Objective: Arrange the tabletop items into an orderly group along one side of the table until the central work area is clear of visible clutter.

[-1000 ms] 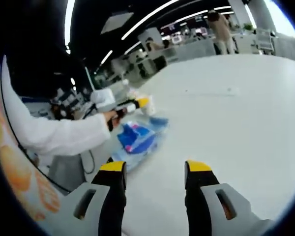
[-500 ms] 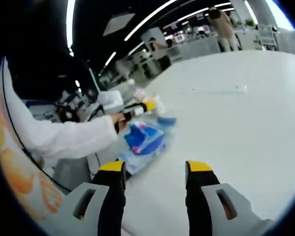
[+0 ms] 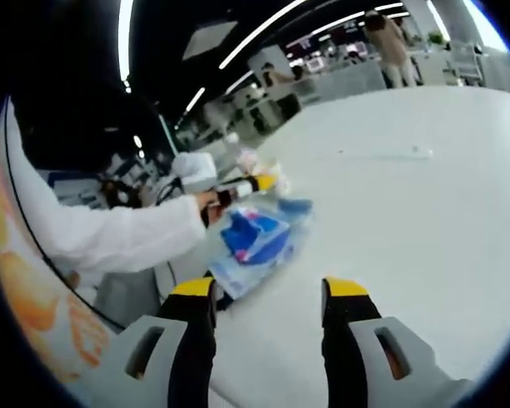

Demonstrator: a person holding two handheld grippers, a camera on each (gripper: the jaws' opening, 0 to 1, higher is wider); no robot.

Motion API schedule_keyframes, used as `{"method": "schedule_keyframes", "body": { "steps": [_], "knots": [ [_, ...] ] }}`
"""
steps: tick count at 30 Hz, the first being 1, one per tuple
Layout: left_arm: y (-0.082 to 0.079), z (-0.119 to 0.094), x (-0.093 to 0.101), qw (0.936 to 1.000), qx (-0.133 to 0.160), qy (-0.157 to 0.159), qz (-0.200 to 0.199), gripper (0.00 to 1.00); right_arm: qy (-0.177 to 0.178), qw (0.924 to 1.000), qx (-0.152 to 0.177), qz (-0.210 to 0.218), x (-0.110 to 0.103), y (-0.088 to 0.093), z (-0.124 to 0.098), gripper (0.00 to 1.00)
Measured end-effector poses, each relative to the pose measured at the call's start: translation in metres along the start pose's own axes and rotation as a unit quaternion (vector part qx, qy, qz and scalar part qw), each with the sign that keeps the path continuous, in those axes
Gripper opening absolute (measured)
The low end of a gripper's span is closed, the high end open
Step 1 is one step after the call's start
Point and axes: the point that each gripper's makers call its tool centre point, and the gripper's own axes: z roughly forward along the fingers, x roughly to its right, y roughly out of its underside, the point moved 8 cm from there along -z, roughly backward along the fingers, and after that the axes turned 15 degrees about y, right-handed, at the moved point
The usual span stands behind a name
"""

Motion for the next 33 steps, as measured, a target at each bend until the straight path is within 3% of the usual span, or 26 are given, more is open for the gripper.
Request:
{"method": "schedule_keyframes", "body": {
  "steps": [4, 8, 13, 16, 17, 19, 26, 33],
  "knots": [
    [-0.004, -0.009, 0.002, 0.9998, 0.018, 0.001, -0.009, 0.40, 0.000, 1.0000, 0.004, 0.001, -0.001, -0.001, -0.001, 0.50],
    [-0.003, -0.015, 0.002, 1.0000, -0.005, 0.008, 0.004, 0.49, -0.006, 0.9999, 0.008, -0.004, -0.005, -0.001, -0.004, 0.50],
    [-0.005, -0.029, 0.001, 0.9994, 0.012, 0.000, -0.032, 0.68, -0.010, 0.9998, 0.013, -0.007, -0.009, 0.001, -0.009, 0.52],
    [0.000, -0.041, 0.005, 0.9971, -0.017, 0.003, -0.074, 0.78, -0.011, 0.9998, 0.016, -0.008, -0.011, 0.002, -0.012, 0.53],
    [-0.001, -0.045, 0.005, 0.9962, -0.014, 0.005, -0.086, 0.81, -0.011, 0.9998, 0.016, -0.009, -0.012, 0.002, -0.013, 0.53],
    [-0.003, -0.054, 0.006, 0.9955, -0.002, 0.006, -0.094, 0.83, -0.011, 0.9997, 0.018, -0.011, -0.013, 0.004, -0.015, 0.54],
    [-0.003, -0.081, 0.013, 0.9958, -0.014, 0.000, -0.090, 0.89, -0.012, 0.9996, 0.022, -0.013, -0.015, 0.009, -0.024, 0.55],
    [-0.004, -0.104, 0.027, 0.9963, -0.008, 0.006, -0.086, 0.87, -0.010, 0.9993, 0.034, -0.015, -0.016, 0.011, -0.034, 0.55]
  ]
}}
